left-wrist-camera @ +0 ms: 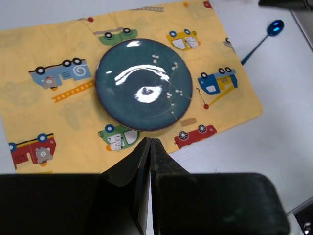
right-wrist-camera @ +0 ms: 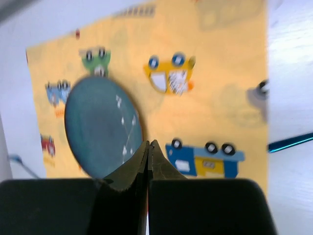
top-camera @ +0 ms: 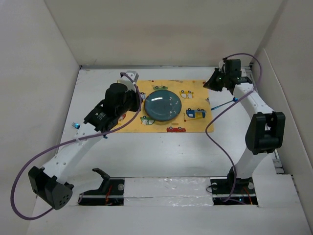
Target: Set the dinner table for one person
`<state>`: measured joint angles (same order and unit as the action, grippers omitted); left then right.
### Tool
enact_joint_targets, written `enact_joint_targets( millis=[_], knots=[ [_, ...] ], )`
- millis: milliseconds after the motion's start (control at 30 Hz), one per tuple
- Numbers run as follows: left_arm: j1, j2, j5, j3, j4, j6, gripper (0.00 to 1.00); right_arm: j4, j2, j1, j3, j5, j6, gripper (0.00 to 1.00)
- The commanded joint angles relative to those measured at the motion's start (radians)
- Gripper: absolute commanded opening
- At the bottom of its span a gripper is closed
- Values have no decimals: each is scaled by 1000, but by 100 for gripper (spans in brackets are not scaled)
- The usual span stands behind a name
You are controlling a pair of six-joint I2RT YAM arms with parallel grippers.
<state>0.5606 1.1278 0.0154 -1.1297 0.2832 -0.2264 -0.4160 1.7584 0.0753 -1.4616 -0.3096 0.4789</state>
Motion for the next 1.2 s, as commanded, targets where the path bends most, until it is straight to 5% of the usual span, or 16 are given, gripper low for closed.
enact_joint_targets(
  millis=[0,100,333,367,400,500,700,933,1067,1100,1167],
  knots=[
    [119,-68,52,18,5,16,0,-12,-10,-57,-130,243,30,0],
    [153,-65,57,34,-7,-1,1,-33,74,-112,-265,337,53,0],
    [153,18,90,-30,-35,-71,32,-150,387,-184,-714,516,47,0],
    [153,44,92,-47,-41,-65,36,-155,413,-193,-750,529,34,10],
    [153,55,96,-53,-45,-60,39,-159,461,-193,-779,555,30,31],
    [153,110,133,-87,-55,-60,45,-179,529,-212,-885,563,15,53],
    [153,216,143,-143,-79,-83,47,-163,670,-221,-971,483,-29,59],
    [153,271,146,-171,-79,-103,48,-155,753,-221,-1010,489,-25,52],
    [153,274,156,-170,-73,-111,48,-145,777,-221,-1016,483,-20,35],
    [153,273,158,-168,-70,-111,48,-147,777,-221,-1014,486,-20,16],
    [153,265,164,-171,-67,-106,48,-117,757,-221,-979,504,-17,2]
  ],
)
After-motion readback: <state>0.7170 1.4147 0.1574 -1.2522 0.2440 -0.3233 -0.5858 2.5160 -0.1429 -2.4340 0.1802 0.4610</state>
